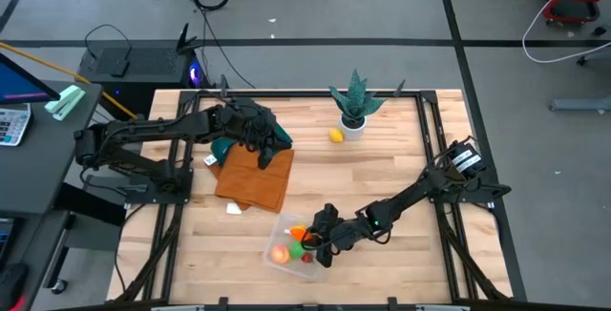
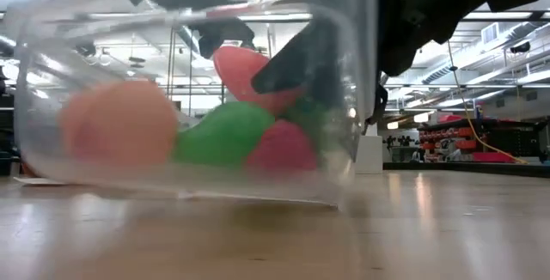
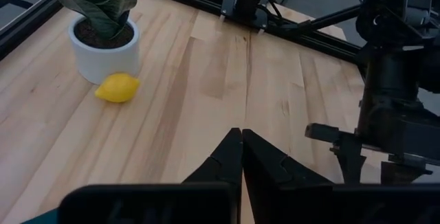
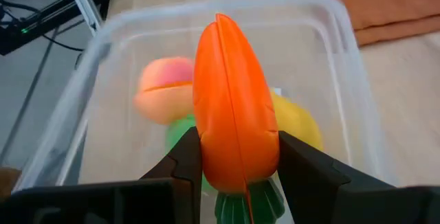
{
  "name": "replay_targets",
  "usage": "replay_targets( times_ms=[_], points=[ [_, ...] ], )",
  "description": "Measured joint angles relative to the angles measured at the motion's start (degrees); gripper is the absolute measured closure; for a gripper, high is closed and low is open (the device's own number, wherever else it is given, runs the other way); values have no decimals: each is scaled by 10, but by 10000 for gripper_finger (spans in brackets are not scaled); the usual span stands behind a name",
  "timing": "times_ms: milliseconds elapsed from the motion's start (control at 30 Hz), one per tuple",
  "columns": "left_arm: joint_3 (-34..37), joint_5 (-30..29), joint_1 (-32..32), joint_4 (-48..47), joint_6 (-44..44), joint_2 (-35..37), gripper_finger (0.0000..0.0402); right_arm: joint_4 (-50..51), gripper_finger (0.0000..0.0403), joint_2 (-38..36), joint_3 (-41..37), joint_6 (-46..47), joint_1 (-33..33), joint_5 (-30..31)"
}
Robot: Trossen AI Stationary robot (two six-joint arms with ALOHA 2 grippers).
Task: Pick and placing Produce into tupperware
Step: Put the orange carrot into the transparent bin, then put the yellow lemon into transparent bin
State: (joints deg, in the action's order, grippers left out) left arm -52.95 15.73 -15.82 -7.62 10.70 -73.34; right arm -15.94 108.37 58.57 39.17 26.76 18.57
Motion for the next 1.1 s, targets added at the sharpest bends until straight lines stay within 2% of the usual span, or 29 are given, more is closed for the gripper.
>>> replay_targets(
  times_ms=[200, 567, 800, 1100],
  points=[
    [0, 0, 0, 0, 0, 0, 384, -2, 284, -7, 0, -12, 0, -4],
    [0, 0, 0, -6, 0, 0, 385, 5, 238, -11, 25, -48, 0, -8],
    [0, 0, 0, -13, 0, 0, 388, 62, 234, -11, 38, -49, 1, -8],
    [0, 0, 0, -13, 0, 0, 374, 77, 235, -34, 38, -48, 8, 4]
  ],
)
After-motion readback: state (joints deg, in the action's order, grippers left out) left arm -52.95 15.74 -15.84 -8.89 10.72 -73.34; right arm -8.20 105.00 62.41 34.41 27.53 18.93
